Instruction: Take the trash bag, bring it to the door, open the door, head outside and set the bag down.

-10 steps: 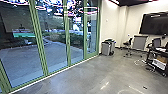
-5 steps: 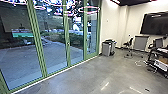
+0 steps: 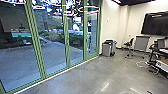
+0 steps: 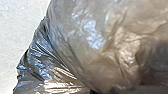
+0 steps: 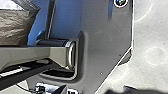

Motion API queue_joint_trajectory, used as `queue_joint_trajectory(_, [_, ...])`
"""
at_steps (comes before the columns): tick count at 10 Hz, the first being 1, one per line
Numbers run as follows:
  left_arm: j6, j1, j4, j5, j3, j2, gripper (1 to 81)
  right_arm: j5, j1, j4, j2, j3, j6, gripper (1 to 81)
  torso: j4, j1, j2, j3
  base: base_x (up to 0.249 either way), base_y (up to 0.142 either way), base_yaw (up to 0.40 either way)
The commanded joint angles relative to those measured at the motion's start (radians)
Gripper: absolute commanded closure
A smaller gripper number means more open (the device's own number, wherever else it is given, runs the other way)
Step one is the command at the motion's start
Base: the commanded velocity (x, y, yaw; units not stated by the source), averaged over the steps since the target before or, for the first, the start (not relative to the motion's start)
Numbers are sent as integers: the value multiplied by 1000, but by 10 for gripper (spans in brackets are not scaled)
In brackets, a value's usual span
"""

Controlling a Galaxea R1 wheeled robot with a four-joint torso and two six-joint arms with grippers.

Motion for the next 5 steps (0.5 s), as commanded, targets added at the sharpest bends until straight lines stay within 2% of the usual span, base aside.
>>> queue_joint_trajectory(1, [5, -58, -5, 73, -1, -3, 811, -35, 42, -6, -2, -8, -3, 10, 0, 0, 0, 0, 144, 0, 0])
queue_joint_trajectory(5, [11, -58, -5, 73, -1, 2, 811, -35, 40, -6, 1, -10, -3, 10, 0, 0, 0, 0, 143, 0, 0])
